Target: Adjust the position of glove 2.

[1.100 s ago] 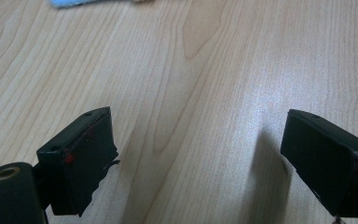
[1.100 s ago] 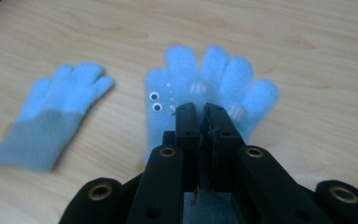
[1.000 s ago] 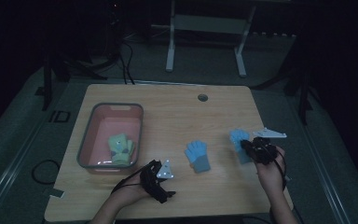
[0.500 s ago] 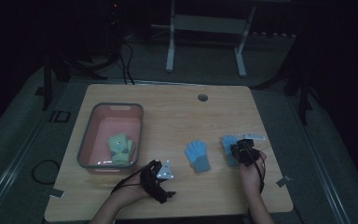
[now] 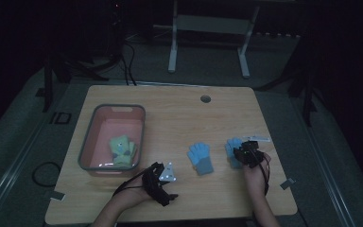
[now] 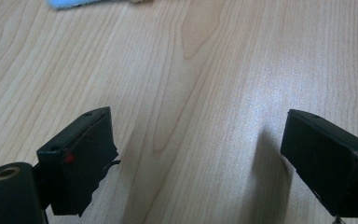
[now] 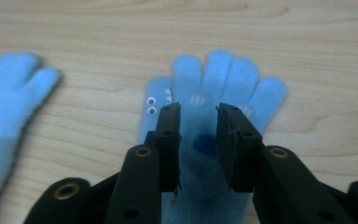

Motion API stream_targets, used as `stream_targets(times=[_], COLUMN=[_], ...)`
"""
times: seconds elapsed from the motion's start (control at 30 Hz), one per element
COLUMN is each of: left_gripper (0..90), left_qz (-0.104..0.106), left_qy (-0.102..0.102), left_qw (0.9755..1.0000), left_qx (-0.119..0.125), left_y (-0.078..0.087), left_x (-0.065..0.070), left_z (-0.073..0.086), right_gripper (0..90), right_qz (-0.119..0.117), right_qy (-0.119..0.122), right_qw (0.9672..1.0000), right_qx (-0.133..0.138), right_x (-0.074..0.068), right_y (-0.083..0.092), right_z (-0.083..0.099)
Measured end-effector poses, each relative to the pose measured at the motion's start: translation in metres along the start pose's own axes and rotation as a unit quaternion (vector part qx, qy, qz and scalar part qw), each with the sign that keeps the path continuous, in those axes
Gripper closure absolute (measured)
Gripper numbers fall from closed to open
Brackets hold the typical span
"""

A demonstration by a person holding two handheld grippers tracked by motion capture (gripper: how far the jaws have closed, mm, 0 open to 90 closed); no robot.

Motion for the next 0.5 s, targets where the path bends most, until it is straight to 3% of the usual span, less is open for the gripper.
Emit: stream_targets(times=[0.03,0.2,0.23,0.3,0.37,0.4,0.43,0.47,0.5], left_gripper=[10.2,10.2,10.2,10.2,10.2,10.2,10.2,10.2,10.2], left_qz=[0.000,0.002,0.004,0.003,0.003,0.003,0.003,0.002,0.002], left_qy=[0.000,-0.001,-0.001,0.000,-0.002,-0.002,-0.002,-0.003,-0.002], left_qw=[1.0000,1.0000,1.0000,1.0000,1.0000,1.0000,1.0000,1.0000,1.0000], left_qx=[0.000,0.001,0.000,0.000,0.000,0.000,0.000,0.000,0.000], left_y=[0.000,0.000,0.000,0.000,0.000,0.000,0.000,0.000,0.000], left_x=[0.000,0.000,0.001,0.001,0.000,0.000,0.000,0.001,0.001], left_z=[0.000,0.000,0.000,0.000,0.000,0.000,0.000,0.000,0.000], right_gripper=[65.6,64.7,64.2,64.1,64.0,64.0,64.0,63.8,63.7], right_qz=[-0.006,-0.023,-0.039,-0.050,-0.071,-0.071,-0.078,-0.094,-0.104], right_qy=[0.001,0.017,0.042,0.076,0.105,0.105,0.118,0.144,0.153], right_qw=[1.0000,0.9996,0.9983,0.9959,0.9919,0.9919,0.9900,0.9850,0.9825], right_qx=[0.004,0.005,0.003,-0.001,-0.007,-0.007,-0.009,-0.016,-0.017], right_x=[0.001,0.002,0.002,0.004,0.005,0.005,0.006,0.009,0.009], right_y=[0.005,0.013,0.017,0.019,0.022,0.022,0.024,0.027,0.028], right_z=[-0.003,-0.006,-0.007,-0.007,-0.007,-0.007,-0.007,-0.007,-0.007])
Point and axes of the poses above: each handheld gripper's, and its own axes: y roughly backward along the jaws, z roughly out of its underside, x roughly to its right, the point moved 9 cm from there along -y, roughly forward along the jaws, and after that the axes turned 7 degrees about -y, right-handed, at the moved point
